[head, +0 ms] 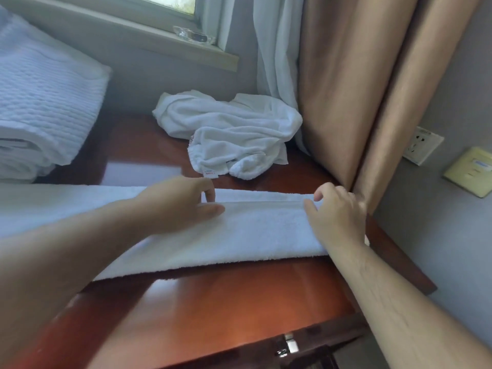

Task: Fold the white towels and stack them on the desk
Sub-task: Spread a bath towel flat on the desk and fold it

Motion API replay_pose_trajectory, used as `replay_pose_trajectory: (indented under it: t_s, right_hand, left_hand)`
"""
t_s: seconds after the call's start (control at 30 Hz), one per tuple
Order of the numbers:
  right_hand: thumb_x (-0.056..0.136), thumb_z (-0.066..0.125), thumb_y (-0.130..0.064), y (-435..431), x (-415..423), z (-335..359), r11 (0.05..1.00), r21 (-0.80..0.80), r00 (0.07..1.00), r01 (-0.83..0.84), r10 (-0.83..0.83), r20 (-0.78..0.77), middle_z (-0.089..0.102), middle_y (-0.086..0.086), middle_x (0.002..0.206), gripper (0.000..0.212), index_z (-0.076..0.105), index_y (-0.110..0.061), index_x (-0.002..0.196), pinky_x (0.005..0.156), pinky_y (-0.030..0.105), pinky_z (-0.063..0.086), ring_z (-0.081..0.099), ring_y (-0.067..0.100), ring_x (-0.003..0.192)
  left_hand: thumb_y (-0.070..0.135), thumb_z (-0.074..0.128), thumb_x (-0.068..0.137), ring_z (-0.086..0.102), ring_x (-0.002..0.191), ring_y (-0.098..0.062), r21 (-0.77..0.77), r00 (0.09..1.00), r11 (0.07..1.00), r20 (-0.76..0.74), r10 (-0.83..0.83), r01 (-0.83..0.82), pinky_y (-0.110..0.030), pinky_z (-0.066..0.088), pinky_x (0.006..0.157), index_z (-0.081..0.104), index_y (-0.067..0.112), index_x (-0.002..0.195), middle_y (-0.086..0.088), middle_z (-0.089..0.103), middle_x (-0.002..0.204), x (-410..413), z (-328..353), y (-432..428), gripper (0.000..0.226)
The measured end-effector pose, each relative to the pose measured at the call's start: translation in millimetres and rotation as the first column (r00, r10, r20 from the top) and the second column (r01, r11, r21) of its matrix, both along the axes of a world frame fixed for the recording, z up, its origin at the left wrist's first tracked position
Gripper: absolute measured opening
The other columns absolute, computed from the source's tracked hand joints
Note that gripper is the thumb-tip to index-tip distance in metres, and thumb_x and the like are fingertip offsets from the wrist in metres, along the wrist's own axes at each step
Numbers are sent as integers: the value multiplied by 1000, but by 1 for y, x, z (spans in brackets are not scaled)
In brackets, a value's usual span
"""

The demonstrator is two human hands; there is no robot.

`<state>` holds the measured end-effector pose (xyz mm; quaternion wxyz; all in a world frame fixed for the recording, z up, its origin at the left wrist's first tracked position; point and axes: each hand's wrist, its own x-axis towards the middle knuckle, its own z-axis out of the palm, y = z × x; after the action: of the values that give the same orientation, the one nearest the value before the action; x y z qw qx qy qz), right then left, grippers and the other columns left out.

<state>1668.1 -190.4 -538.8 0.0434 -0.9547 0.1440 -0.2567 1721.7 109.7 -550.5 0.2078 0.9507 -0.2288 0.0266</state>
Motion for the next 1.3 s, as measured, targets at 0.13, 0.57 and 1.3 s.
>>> replay_pose_trajectory:
  t_s: [0.13, 0.57, 1.3]
  right_hand:
    - [93, 58, -36, 76, -3, -9, 929, 175, 933, -326, 346, -96, 57, -7, 74, 25, 54, -23, 72, 73, 35, 39, 55, 20, 79]
    - [96, 49, -62, 207, 22, 10, 799, 177, 667, -574, 582, -465, 51, -13, 85, 35, 50, -29, 82, 82, 31, 32, 46, 12, 87]
    - [96, 65, -22, 347, -11, -11, 393, 269, 402, -879, 915, -24, 65, -3, 96, 13, 76, -19, 91, 92, 26, 42, 56, 16, 99]
  left_hand:
    - [66, 64, 78, 56, 67, -1, -13, 997, 1000, -74, 24, -25, -24, 37, 58, 51, 42, 93, 13, 62, 79, -24, 5, 77, 31]
    - [62, 65, 81, 53, 65, -4, -24, 956, 964, 119, 267, -266, -29, 38, 57, 58, 29, 71, 8, 58, 66, -50, 12, 200, 35]
    - [51, 75, 81, 48, 118, -28, -63, 682, 681, -4, 731, -730, -39, 42, 98, 56, 24, 126, -1, 54, 122, -107, 3, 342, 56]
